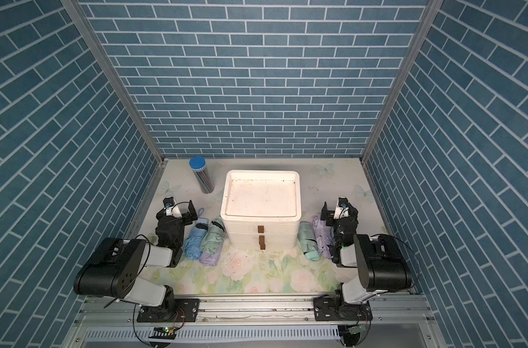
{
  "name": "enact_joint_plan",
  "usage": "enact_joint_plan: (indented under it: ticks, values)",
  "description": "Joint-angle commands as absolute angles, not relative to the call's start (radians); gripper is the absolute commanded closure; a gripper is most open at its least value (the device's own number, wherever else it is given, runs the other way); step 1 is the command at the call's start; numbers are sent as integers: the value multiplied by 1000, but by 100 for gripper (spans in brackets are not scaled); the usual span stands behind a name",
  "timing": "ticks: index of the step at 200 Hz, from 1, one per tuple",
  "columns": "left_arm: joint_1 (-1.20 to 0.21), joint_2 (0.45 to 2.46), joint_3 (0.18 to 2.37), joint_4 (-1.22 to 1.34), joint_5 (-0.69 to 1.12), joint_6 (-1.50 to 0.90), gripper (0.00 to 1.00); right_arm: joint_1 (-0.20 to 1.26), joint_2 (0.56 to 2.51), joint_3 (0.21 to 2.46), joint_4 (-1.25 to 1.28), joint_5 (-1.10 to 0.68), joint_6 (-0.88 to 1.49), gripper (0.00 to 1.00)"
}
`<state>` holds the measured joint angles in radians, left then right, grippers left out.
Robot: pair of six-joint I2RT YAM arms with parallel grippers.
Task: Place the umbrella in the drawer by color
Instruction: Adjust the storage box at the center of the board.
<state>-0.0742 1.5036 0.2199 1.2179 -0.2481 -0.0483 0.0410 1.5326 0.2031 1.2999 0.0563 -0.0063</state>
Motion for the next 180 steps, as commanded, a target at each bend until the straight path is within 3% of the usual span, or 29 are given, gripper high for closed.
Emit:
enact_joint_plan:
  ticks: [1, 118, 127, 137, 153, 168, 180]
  values:
    - [-67, 1501, 223, 1234, -246, -39, 0, 45, 1532, 211, 1301, 57, -29, 0]
    - [-68, 1501, 224, 1229, -245, -41, 0, 44, 1531, 210, 1301, 54, -28, 0]
    - [-68, 1490, 229, 1223, -250, -44, 0, 47, 1507, 217, 1265, 128, -2, 0]
    - [-72, 1433, 301, 1009, -311, -63, 0, 50, 1408, 286, 1048, 278, 47, 0]
    - [-55, 1424, 647, 499, -466, -155, 0, 52, 1265, 484, 650, 388, 130, 0]
    - [-43, 1417, 863, 184, -536, -332, 11, 53, 1175, 666, 357, 246, 197, 0]
    - [-41, 1380, 942, 34, -457, -463, 17, 51, 1117, 672, 350, 127, 316, 0]
